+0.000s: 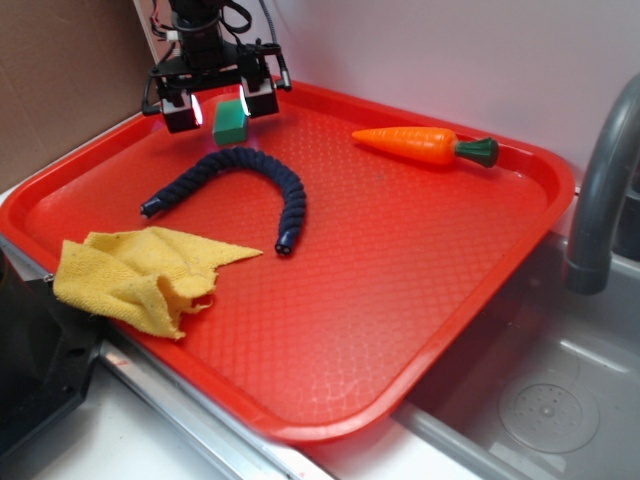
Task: Grab the green block.
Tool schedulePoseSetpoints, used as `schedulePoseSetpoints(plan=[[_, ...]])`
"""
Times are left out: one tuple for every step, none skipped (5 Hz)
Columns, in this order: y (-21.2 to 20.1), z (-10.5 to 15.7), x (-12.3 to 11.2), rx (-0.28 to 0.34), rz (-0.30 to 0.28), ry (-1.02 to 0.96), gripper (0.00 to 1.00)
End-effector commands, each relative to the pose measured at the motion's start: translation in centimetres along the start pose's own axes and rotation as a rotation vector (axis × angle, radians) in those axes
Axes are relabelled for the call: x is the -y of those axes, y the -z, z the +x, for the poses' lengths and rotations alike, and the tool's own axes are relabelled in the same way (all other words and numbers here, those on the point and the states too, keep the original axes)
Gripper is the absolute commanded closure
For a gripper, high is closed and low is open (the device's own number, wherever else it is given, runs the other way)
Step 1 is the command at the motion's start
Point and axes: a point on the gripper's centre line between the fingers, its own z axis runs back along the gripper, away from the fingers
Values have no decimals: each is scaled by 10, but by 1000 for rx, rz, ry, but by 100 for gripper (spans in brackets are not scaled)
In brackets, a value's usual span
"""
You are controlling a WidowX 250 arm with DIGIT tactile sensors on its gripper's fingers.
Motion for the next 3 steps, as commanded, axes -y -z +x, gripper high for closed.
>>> schedulePoseSetpoints(plan=[[0, 23, 0, 27, -47, 7, 0], [3, 22, 0, 31, -42, -11, 100], [2, 19, 0, 12, -31, 6, 100]])
